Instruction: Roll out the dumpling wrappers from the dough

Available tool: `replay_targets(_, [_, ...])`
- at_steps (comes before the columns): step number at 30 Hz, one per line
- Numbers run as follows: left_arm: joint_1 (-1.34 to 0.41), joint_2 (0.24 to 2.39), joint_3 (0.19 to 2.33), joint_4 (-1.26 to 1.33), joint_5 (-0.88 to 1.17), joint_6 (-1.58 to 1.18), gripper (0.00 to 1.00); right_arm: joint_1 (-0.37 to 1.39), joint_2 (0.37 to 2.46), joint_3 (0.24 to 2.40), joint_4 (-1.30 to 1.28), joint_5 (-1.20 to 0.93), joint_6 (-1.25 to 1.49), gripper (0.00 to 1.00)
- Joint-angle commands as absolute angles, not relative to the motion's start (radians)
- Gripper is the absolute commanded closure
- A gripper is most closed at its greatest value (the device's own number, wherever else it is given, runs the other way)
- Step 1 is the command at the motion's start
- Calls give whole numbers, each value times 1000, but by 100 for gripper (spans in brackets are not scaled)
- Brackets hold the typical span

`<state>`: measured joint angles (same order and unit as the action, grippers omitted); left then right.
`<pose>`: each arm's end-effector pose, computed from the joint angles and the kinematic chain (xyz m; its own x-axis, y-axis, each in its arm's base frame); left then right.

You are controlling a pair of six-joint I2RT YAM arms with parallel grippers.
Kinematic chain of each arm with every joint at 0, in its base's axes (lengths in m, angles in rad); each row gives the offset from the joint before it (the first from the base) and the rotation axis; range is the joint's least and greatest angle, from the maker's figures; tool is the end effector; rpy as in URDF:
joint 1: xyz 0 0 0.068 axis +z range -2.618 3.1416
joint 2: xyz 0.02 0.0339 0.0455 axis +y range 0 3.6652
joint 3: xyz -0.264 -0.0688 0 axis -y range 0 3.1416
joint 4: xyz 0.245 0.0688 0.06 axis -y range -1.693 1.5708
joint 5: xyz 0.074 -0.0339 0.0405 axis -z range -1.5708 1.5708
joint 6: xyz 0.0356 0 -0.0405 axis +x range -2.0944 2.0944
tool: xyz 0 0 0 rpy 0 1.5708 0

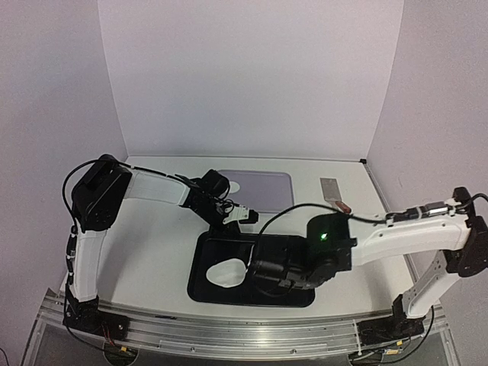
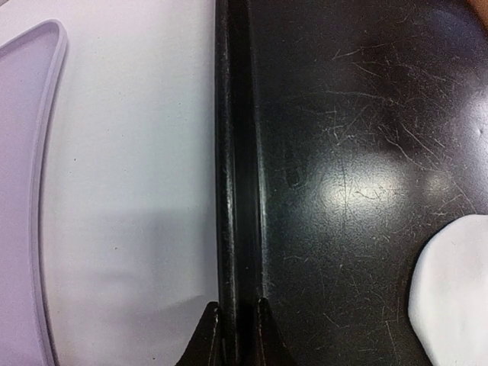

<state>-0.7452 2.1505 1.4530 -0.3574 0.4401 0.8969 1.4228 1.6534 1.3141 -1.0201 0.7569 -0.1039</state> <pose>0.3155 -0.3118 0.1306 0.2011 0.7763 -0.5974 0.9788 -0.1349 0.1542 0.0704 0.3067 0.2540 -0.0710 -0.9877 -0.1391 -0.7090 0.1481 -0.6895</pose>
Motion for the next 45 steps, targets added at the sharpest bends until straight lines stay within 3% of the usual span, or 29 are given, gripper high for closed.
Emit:
replay_targets(1, [-733,2126,1409,-404,326,906,100,1329,1474,1345,-1088,826,-48,100])
replay_targets(18, [-752,2112,1383,-407,337,895,100,400,1380,1530,-1054,367,287,100])
replay_targets(23, [-760,2108,1382,-408,339,908,100,137,1377,1515,-876,253,435,100])
replay_targets(27, [-761,2103,1369,-403,337,910,100,-33,1337,1327,-582,132,697,100])
replay_targets(32, [-761,2094,1347,-397,336,914,100,-109,1330,1043,-167,73,1077,100])
replay_targets(45, [-761,2104,1346,-375,334,929,100,-112,1324,712,120,46,1350,100])
